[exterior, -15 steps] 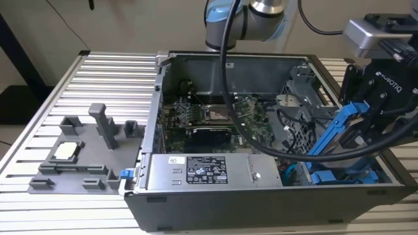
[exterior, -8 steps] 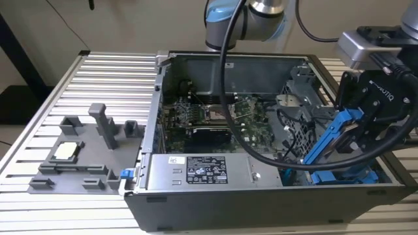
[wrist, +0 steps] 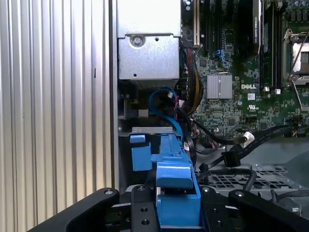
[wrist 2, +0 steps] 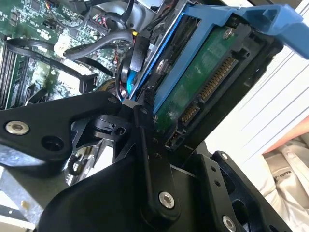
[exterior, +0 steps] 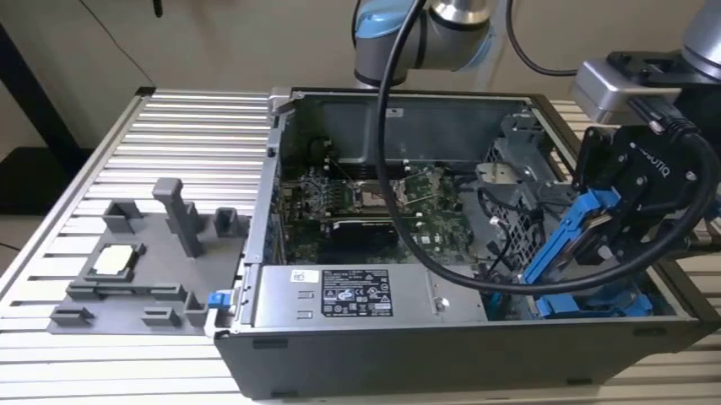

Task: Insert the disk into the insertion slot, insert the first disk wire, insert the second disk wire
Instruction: 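Insert the disk into the insertion slot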

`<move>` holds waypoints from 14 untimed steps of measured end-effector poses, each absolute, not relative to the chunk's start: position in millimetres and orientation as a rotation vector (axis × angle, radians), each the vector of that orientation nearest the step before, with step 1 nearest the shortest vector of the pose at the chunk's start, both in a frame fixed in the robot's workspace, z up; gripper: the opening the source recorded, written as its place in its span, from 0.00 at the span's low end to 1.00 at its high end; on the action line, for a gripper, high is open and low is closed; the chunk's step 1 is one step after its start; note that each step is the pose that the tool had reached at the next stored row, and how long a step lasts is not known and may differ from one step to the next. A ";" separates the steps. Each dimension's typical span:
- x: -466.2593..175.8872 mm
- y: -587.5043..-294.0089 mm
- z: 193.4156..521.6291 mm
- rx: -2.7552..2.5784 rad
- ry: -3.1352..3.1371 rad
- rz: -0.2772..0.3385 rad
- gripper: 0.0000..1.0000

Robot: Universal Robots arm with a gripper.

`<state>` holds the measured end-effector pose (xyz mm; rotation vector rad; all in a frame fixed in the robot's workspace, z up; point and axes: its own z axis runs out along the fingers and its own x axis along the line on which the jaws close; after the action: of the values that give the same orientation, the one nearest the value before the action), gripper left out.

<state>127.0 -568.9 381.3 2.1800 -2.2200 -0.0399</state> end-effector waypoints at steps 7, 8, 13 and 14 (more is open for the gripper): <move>126.8 -564.9 380.6 2.180 -2.220 -0.041 0.33; 126.9 -564.9 380.6 2.180 -2.220 -0.040 0.33; 126.9 -564.7 380.6 2.180 -2.220 -0.040 0.33; 126.9 -564.6 380.6 2.180 -2.220 -0.040 0.33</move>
<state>126.9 -564.6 380.6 2.1799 -2.2201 -0.0400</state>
